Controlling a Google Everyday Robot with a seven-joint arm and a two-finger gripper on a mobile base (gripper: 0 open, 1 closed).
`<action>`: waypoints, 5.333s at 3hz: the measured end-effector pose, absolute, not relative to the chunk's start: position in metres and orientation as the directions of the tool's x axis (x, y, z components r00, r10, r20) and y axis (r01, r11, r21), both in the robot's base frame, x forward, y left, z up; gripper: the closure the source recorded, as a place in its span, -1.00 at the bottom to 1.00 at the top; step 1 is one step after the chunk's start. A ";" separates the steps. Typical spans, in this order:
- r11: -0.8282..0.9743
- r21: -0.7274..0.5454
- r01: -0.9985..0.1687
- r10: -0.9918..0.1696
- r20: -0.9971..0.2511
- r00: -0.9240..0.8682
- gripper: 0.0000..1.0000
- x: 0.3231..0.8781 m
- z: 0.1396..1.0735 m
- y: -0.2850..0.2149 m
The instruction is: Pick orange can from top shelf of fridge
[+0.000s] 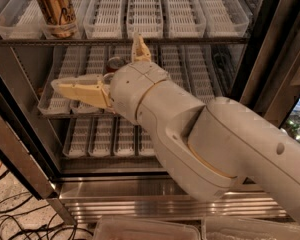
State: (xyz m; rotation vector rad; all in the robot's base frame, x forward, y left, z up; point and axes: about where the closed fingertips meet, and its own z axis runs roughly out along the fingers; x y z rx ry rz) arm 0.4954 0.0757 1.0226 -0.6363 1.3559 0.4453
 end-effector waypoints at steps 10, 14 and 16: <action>0.741 -0.198 -0.641 -0.094 -0.977 0.194 -0.30 0.509 1.040 0.108; 0.720 -0.237 -0.652 -0.128 -0.969 0.211 -0.34 0.552 1.055 0.125; 0.681 -0.241 -0.692 -0.114 -0.968 0.225 -0.32 0.575 1.063 0.150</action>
Offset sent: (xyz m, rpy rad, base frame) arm -0.0032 0.0351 -0.0069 0.0381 -0.0324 0.0100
